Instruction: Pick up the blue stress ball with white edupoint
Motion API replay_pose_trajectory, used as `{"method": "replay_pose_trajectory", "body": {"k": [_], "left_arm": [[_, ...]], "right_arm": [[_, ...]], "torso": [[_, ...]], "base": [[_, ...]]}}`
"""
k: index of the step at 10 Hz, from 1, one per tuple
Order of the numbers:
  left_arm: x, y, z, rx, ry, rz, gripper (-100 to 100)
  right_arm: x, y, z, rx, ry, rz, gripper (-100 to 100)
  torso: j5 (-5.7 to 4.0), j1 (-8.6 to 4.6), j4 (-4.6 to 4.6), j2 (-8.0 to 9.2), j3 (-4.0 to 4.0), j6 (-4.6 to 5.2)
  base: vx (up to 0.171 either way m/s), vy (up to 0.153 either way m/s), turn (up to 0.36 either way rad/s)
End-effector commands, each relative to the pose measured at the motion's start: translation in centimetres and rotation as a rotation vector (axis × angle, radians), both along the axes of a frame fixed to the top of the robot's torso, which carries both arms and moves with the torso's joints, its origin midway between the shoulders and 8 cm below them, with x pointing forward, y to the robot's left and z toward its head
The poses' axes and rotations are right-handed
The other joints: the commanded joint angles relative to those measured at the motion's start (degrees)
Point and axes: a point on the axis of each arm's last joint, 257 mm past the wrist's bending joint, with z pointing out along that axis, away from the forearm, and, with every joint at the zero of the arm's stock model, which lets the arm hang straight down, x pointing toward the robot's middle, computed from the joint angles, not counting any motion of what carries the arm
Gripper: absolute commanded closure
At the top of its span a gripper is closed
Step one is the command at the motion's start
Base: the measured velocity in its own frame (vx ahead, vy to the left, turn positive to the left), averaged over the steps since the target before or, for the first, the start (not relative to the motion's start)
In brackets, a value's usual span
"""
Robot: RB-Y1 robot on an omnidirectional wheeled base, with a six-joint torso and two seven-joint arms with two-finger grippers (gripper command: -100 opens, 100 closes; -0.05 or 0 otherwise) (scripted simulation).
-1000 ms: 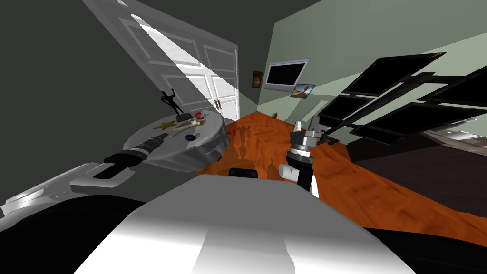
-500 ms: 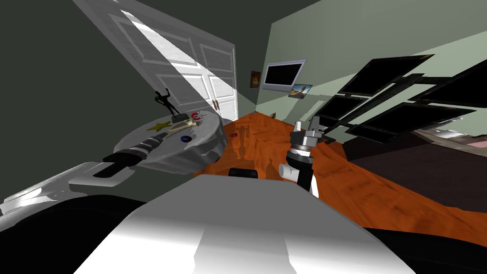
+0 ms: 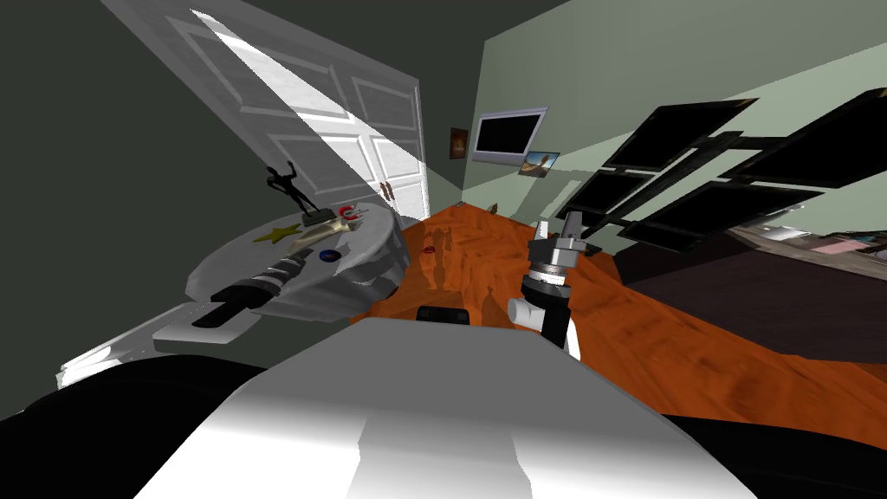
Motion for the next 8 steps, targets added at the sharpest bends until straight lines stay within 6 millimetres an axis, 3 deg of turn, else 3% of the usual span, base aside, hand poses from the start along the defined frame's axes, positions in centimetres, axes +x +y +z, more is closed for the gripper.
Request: {"method": "replay_pose_trajectory", "body": {"k": [1, 2, 3, 7, 8], "left_arm": [[0.0, 0.0, 0.0, 0.0, 0.0, 0.0, 0], [0.01, 0.0, 0.03, 0.0, 0.0, 0.0, -100], [0.01, 0.0, 0.03, 0.0, 0.0, 0.0, 100], [0.01, 0.0, 0.03, 0.0, 0.0, 0.0, 100], [0.01, 0.0, 0.03, 0.0, 0.0, 0.0, 0]], "right_arm": [[0.0, 0.0, 0.0, 0.0, 0.0, 0.0, 0], [0.0, 0.0, 0.0, 0.0, 0.0, 0.0, 0], [0.0, 0.0, 0.0, 0.0, 0.0, 0.0, 0], [0.0, 0.0, 0.0, 0.0, 0.0, 0.0, 0], [0.0, 0.0, 0.0, 0.0, 0.0, 0.0, 0]], "torso": [[0.0, 0.0, 0.0, 0.0, 0.0, 0.0], [0.01, 0.03, 0.0, -0.01, -0.01, 0.0], [0.02, 0.05, -0.01, -0.02, -0.01, 0.0], [0.02, 0.06, -0.01, -0.03, -0.02, 0.0], [0.02, 0.06, -0.01, -0.03, -0.02, 0.0]], "base": [[0.0, 0.0, 0.0], [0.0, 0.0, 0.0], [0.0, 0.0, 0.0], [0.0, 0.0, 0.0], [0.0, 0.0, 0.0]]}}
